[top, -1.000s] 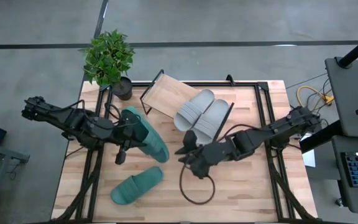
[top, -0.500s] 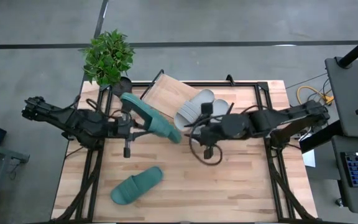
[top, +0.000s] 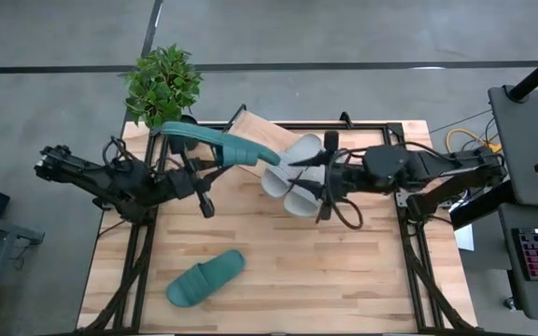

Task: Pick and place slides into the shelf
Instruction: Put the top green slide on the shelf

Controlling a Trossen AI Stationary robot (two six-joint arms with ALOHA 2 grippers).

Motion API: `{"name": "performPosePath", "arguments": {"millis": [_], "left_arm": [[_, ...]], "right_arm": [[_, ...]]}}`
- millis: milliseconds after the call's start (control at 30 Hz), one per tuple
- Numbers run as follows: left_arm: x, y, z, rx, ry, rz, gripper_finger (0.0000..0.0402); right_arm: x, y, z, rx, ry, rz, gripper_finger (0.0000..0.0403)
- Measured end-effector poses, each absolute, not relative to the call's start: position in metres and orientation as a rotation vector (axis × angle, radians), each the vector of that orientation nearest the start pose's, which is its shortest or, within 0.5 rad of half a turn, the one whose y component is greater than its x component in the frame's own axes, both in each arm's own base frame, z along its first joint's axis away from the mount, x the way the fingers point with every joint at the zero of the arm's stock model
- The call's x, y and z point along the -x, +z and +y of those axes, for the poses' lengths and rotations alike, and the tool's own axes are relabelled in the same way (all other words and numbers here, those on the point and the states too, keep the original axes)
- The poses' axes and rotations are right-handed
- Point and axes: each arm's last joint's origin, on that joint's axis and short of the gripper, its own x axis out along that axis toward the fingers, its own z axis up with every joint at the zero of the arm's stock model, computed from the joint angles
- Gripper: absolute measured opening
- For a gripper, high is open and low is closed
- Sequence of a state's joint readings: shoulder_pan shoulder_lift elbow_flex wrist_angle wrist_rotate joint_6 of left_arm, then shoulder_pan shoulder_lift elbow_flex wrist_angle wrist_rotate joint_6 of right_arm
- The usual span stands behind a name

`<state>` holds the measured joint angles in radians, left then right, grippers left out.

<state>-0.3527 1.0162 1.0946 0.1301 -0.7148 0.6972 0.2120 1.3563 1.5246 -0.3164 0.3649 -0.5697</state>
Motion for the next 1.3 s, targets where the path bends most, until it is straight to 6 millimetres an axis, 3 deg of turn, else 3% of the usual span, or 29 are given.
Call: {"name": "performPosePath", "arguments": {"millis": [233, 367, 600, 867, 1100, 1300], "left_arm": [[-0.212, 0.422, -0.058, -0.659, 0.417, -0.034, 0.0], [-0.214, 0.425, -0.057, -0.68, 0.467, -0.052, 0.0], [-0.216, 0.427, -0.057, -0.69, 0.488, -0.075, 0.0], [-0.224, 0.425, -0.058, -0.703, 0.469, -0.096, 0.0], [-0.226, 0.423, -0.057, -0.704, 0.471, -0.09, 0.0], [-0.226, 0.423, -0.057, -0.699, 0.47, -0.092, 0.0]], "right_arm": [[-0.29, 0.45, 0.017, 0.515, -0.226, 0.174, 0.0218], [-0.289, 0.453, 0.004, 0.44, -0.103, 0.129, 0.0239], [-0.292, 0.45, -0.005, 0.423, -0.07, 0.129, 0.0242], [-0.31, 0.446, -0.007, 0.451, -0.065, 0.086, 0.0238], [-0.322, 0.436, -0.007, 0.447, -0.068, 0.117, 0.02], [-0.32, 0.437, -0.008, 0.451, -0.08, 0.114, 0.0087]]}}
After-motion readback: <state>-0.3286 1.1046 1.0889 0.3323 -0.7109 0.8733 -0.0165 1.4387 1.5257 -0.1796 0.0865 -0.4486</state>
